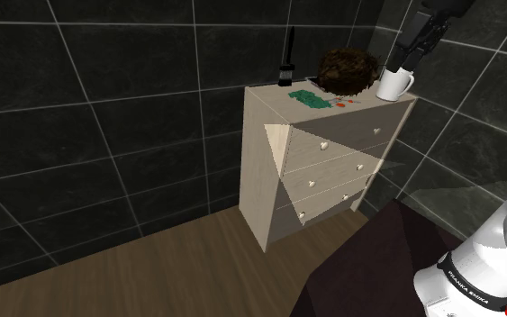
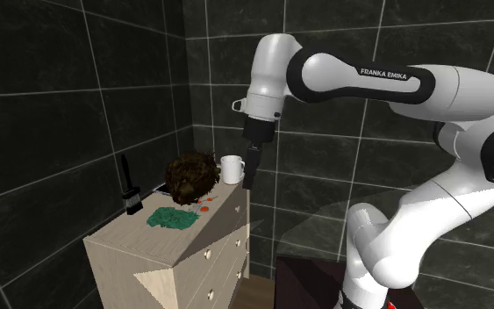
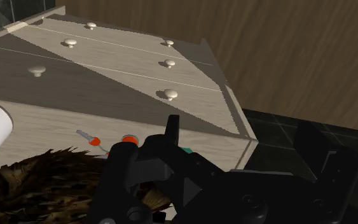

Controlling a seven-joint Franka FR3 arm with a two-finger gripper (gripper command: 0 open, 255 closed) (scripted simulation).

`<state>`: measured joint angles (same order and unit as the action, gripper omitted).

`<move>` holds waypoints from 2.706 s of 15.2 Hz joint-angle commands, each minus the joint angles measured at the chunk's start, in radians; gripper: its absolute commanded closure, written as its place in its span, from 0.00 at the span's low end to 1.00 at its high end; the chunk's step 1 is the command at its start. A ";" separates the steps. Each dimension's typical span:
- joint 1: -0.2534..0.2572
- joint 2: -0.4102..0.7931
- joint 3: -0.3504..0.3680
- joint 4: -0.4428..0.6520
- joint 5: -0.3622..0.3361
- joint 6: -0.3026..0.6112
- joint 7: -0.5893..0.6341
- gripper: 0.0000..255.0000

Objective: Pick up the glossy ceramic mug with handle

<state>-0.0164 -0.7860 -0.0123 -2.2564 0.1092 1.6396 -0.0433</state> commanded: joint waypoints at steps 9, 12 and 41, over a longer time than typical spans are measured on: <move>-0.036 0.151 -0.161 0.080 -0.088 0.017 -0.193 0.00; -0.046 0.223 -0.220 0.128 -0.110 0.023 -0.264 0.00; -0.150 0.901 -0.544 0.617 0.005 0.067 -0.780 0.00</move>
<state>-0.1668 0.1150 -0.5568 -1.6353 0.1139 1.7015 -0.8235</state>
